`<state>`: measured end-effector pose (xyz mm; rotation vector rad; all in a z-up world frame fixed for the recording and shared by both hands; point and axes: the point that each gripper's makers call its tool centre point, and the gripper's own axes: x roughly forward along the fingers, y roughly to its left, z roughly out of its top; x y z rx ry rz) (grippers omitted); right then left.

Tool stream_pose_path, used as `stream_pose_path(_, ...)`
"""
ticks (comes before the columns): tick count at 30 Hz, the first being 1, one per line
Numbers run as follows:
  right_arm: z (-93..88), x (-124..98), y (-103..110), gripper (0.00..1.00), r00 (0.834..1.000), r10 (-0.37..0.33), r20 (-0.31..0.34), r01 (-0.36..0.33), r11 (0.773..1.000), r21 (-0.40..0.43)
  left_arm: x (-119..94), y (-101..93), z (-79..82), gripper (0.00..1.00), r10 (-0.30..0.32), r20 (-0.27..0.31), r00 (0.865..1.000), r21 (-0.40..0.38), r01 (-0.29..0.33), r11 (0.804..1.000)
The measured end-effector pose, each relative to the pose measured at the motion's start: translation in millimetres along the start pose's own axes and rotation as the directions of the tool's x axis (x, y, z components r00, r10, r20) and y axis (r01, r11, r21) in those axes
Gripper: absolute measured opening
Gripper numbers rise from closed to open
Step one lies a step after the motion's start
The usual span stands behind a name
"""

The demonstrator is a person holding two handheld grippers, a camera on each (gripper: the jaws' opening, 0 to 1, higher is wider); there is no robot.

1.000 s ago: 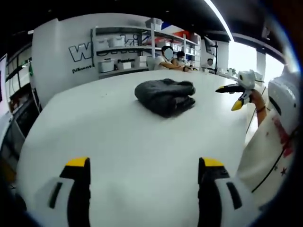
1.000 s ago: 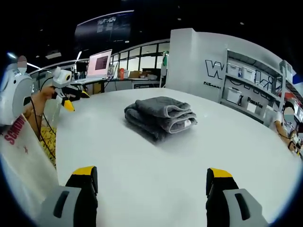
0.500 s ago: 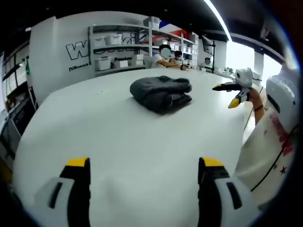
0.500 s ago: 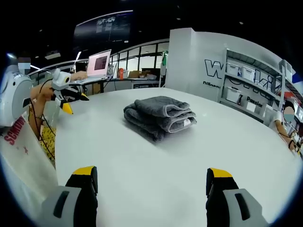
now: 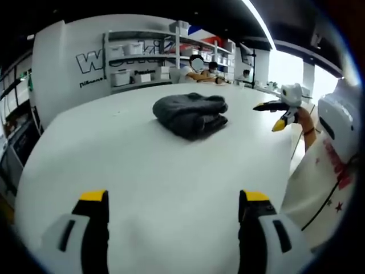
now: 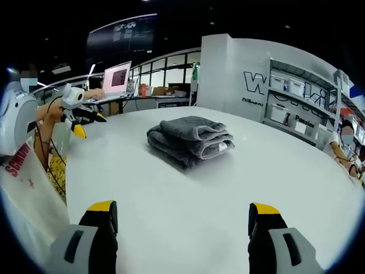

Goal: Fold the towel on the table until its edges align and the towel forms a compact rectangular stack.

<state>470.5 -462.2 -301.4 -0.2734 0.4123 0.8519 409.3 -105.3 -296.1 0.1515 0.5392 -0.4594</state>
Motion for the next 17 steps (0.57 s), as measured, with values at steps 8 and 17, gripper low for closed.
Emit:
stream_pose_path(8, 0.4, 0, 0, 0.99, 1.0, -0.001, 0.0, 0.001, 1.0, 0.001, 2, -3.4, -1.9, 0.99, -0.006, -0.004, 1.0, 0.0, 0.006, 1.0)
stream_pose_path(17, 0.5, -2, -1, 0.99, 1.0, -0.005, -0.002, 0.005, 1.0, 0.0, -7, 1.7, 14.8, 0.99, 0.019, 0.053, 0.998, 0.0, -0.019, 1.0)
